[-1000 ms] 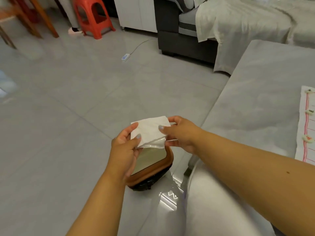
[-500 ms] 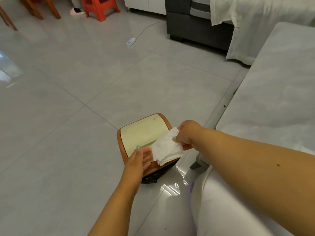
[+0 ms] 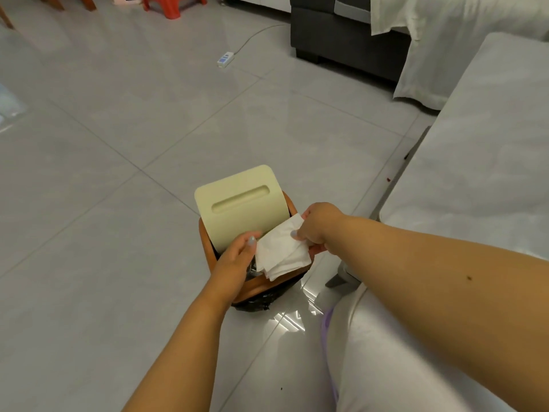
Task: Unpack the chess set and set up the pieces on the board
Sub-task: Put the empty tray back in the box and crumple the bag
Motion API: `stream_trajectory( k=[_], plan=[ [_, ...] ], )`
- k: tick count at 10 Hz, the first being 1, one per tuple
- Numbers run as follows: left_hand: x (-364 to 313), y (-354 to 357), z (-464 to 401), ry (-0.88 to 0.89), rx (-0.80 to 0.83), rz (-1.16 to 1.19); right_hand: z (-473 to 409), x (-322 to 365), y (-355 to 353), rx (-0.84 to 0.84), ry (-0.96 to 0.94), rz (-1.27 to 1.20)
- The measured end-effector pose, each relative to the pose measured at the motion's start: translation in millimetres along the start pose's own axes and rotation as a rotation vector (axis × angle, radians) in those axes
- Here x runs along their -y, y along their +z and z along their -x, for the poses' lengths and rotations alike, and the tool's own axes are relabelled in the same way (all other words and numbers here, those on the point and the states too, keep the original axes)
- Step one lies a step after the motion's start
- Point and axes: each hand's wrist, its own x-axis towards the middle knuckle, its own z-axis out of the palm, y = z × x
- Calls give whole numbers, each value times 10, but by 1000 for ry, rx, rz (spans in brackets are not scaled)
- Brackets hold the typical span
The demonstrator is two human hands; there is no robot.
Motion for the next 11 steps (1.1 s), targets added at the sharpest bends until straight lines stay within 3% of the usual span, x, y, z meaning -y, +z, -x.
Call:
stream_trajectory(
  k=[2, 3, 4, 5, 6, 8, 9, 11],
  plan=[
    [-63, -132, -20, 22, 70, -92, -34, 128, 134, 10, 29, -37],
    [-30, -174, -38, 135, 162, -619, -76, 72, 120, 48, 60, -97],
    [33, -139, -76, 468, -82, -1012, -75, 62, 110, 69, 93, -164],
    [82, -117, -154, 804, -132, -946, -49, 67, 137, 110, 161, -220],
    [112, -179, -223, 833, -145, -971, -29, 66, 128, 115, 97, -255],
    [31, -181, -388, 747, -120, -955, 37, 111, 89, 44, 100, -87],
    [-23, -133, -481, 601, -106, -914, 2, 94, 4, -34, 57, -132],
    [-142, -76, -598, 452, 141, -839, 28, 101, -64, -43, 61, -151]
  ],
)
